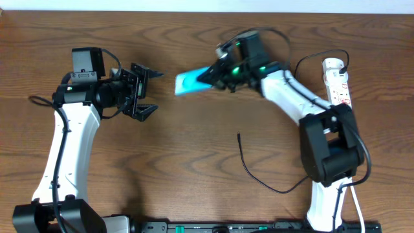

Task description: Plug charger to phone and switch on socket

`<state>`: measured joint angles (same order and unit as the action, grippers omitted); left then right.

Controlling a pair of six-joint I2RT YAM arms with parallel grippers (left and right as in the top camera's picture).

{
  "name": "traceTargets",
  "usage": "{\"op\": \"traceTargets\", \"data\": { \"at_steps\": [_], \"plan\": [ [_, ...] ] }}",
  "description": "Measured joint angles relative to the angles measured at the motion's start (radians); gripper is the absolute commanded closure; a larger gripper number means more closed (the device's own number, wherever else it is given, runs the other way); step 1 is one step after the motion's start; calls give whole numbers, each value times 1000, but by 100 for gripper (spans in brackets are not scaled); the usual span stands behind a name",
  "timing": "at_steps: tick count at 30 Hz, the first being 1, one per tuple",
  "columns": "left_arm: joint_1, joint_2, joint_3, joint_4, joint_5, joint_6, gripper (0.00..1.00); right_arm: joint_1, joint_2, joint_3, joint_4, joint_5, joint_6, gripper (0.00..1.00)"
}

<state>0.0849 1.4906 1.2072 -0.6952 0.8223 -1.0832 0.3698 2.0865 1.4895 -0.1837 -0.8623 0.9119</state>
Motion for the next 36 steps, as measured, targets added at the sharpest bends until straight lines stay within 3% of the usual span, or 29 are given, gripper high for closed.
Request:
{"op": "traceTargets", "data": {
  "at_steps": [7, 14, 27, 28, 31, 36],
  "plan": [
    [0, 0, 0, 97, 22, 87, 8, -13, 0, 0, 259, 3, 356, 99],
    [0, 0, 0, 195, -12, 93, 8, 40, 0, 0, 436, -2, 653, 99],
    [0, 0, 0, 348, -108, 85, 8, 151, 0, 0, 634, -13, 944, 99],
    [0, 0, 0, 351, -116, 84, 10, 158, 0, 0, 640, -16, 956, 99],
    [0, 0, 0, 355, -138, 74, 31, 171, 0, 0, 644, -17, 973, 99],
    [0, 0, 0, 356, -177, 8, 45, 184, 0, 0, 654, -19, 989, 99]
  ]
}}
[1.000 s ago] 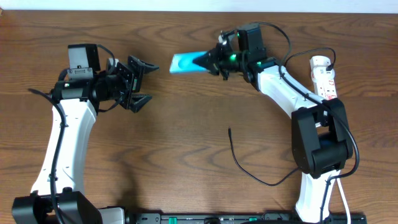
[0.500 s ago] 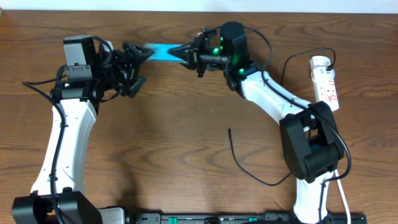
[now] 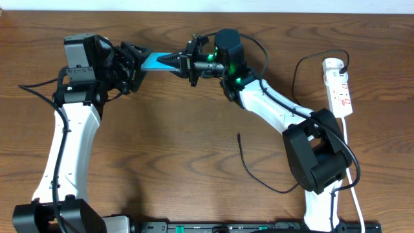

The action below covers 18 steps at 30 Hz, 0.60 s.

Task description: Plug charger to phone and switch on socket

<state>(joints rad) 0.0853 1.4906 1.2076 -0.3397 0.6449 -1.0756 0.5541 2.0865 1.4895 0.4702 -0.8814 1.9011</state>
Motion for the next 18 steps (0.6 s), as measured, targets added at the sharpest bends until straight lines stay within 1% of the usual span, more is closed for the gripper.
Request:
{"op": "traceTargets", "data": {
  "at_steps": [10, 14, 18],
  "plan": [
    [0, 0, 0, 0, -45, -204, 46, 1, 0, 0, 43, 0, 7, 99],
    [0, 0, 0, 0, -53, -256, 46, 8, 0, 0, 68, 15, 27, 99],
    [0, 0, 0, 0, -61, -284, 46, 28, 0, 0, 83, 37, 39, 99]
  ]
}}
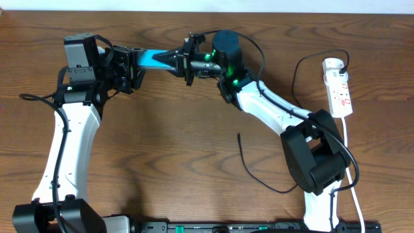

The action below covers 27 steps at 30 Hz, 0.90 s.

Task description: Plug charger to phone and switch on socket

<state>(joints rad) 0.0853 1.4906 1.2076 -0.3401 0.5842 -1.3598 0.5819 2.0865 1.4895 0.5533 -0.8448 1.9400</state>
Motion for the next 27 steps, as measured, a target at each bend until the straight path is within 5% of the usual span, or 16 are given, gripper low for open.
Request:
{"op": "traceTargets", "data": {
  "at_steps": [7, 18, 20, 27],
  "plan": [
    [0, 0, 0, 1, -13, -20, 67, 18, 0, 0, -1, 27, 8, 99],
    [0, 0, 0, 11, -11, -29, 81, 19, 0, 0, -6, 27, 22, 99],
    [0, 0, 0, 15, -11, -29, 90, 23, 0, 0, -6, 31, 34, 99],
    [7, 0, 0, 21, -7, -27, 93, 31, 0, 0, -7, 54, 96, 99]
  ]
}}
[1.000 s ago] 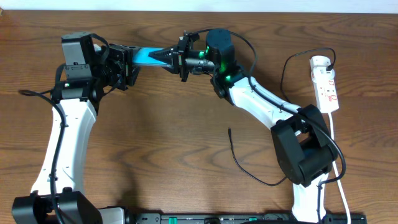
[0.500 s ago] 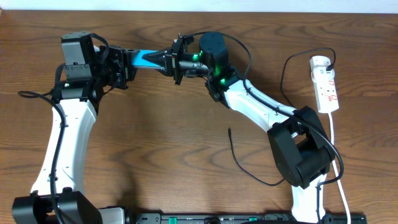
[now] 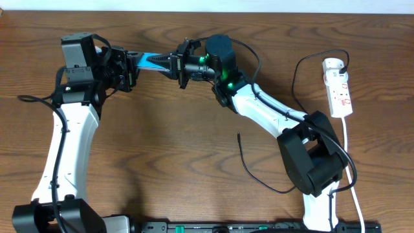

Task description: Plug charger to phone and switch on socket

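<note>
The blue phone (image 3: 149, 60) hangs above the table's far left, bridged between both grippers. My right gripper (image 3: 167, 64) is shut on its right end and reaches leftwards. My left gripper (image 3: 129, 65) has its fingers closed around the left end. The loose tip of the black charger cable (image 3: 239, 135) lies on the wood in the middle, away from both grippers. The cable curves down and right from there. At the far right lies the white socket strip (image 3: 338, 87), and its switch state cannot be read.
The cable's slack loop (image 3: 275, 189) lies near the right arm's base (image 3: 317, 168). A white lead (image 3: 352, 175) runs from the strip towards the front edge. A black rail (image 3: 246, 227) runs along the front of the wooden table (image 3: 162, 155).
My right gripper has shifted a little left, so less of the phone shows between the two grippers. The left gripper stays at the phone's left end. Cable and strip have not moved.
First my right gripper held the phone near the table's far centre, with the left gripper open and apart at the left. Then the right arm had carried it left and the left gripper had met its other end. Both have stayed on it since, drawing closer together.
</note>
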`<state>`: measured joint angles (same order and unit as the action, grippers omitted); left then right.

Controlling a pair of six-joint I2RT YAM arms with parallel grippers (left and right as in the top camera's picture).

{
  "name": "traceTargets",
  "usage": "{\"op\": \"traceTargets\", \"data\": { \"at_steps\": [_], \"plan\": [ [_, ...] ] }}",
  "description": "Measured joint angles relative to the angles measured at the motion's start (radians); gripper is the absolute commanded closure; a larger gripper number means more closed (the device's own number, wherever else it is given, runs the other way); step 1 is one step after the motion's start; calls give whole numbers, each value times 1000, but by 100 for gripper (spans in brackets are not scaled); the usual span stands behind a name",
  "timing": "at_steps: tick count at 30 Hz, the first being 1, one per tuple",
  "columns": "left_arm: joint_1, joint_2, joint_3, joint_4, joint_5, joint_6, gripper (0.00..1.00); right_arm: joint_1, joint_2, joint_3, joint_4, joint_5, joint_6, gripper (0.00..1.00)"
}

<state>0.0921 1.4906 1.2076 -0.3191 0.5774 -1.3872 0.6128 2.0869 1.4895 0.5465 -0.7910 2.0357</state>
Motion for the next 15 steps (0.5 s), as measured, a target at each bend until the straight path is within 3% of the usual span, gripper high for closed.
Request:
{"op": "traceTargets", "data": {
  "at_steps": [8, 12, 15],
  "plan": [
    [3, 0, 0, 0, 1, 9, 93, 4, 0, 0, 0, 9, 0, 99],
    [3, 0, 0, 0, -1, 24, 93, 6, 0, 0, 0, 12, -5, 82],
    [4, 0, 0, -13, -8, 52, 93, 14, 0, 0, 3, 10, -33, 78]
  ]
}}
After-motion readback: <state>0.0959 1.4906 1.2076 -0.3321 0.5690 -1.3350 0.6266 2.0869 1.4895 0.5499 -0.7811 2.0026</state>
